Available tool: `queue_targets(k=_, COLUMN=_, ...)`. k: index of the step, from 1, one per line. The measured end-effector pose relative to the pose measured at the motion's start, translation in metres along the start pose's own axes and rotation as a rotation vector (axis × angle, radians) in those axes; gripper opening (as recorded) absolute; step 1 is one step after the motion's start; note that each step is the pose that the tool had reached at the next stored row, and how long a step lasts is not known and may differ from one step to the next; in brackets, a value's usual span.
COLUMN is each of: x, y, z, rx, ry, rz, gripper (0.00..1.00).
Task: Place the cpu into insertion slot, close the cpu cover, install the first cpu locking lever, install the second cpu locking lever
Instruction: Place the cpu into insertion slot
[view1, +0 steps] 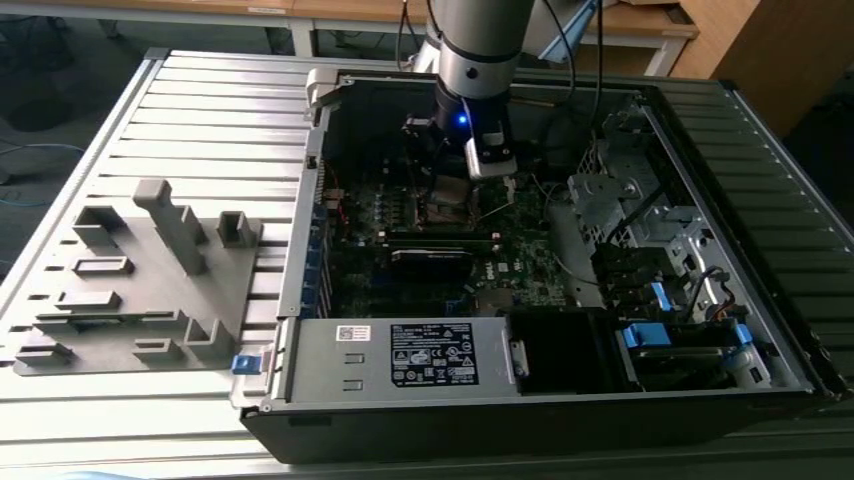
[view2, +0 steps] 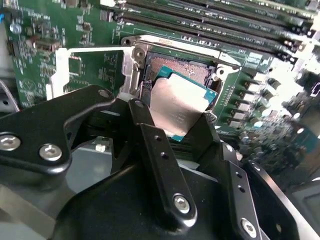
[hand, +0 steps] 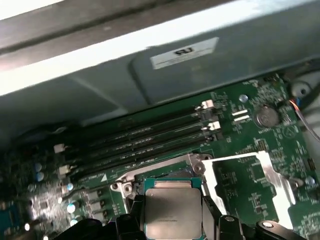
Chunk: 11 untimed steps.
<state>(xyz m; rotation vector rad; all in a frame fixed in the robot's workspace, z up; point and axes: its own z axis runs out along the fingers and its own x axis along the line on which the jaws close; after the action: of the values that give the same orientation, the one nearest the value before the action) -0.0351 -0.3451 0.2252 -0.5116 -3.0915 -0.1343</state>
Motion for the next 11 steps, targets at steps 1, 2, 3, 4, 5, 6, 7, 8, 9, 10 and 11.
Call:
queue_targets(k=1, x=0.0, y=0.0, z=0.0002, rx=-0.0004, ry=-0.0015, rz=0.018, gripper=0.54)
queue_targets(k=2, x=0.0, y=0.0, z=0.0004, rx=-0.0007, ry=-0.0031, rz=0.037, gripper=0.54)
queue_targets(k=3, x=0.0, y=-0.0001, z=0.0005, rx=-0.001, ry=-0.0046, rz=0.055, gripper=0.54)
queue_targets(k=4, x=0.0, y=-0.0001, z=0.0006, rx=-0.0014, ry=-0.0061, rz=0.073, gripper=0.54)
queue_targets(k=5, x=0.0, y=-0.0001, z=0.0008, rx=-0.0017, ry=-0.0076, rz=0.091, gripper=0.54)
queue_targets(k=6, x=0.0, y=-0.0001, z=0.0009, rx=-0.0021, ry=-0.0091, rz=0.109, gripper=0.54)
queue_targets(k=7, x=0.0, y=-0.0001, z=0.0011, rx=-0.0024, ry=-0.0106, rz=0.126, gripper=0.54)
queue_targets(k=8, x=0.0, y=-0.0001, z=0.0012, rx=-0.0027, ry=-0.0121, rz=0.144, gripper=0.54)
queue_targets(k=9, x=0.0, y=-0.0001, z=0.0013, rx=-0.0032, ry=-0.0137, rz=0.164, gripper=0.54)
queue_targets(k=10, x=0.0, y=-0.0001, z=0.0015, rx=-0.0036, ry=-0.0152, rz=0.182, gripper=0.54)
queue_targets(k=11, x=0.0, y=-0.0001, z=0.0016, rx=-0.0038, ry=-0.0167, rz=0.2, gripper=0.54)
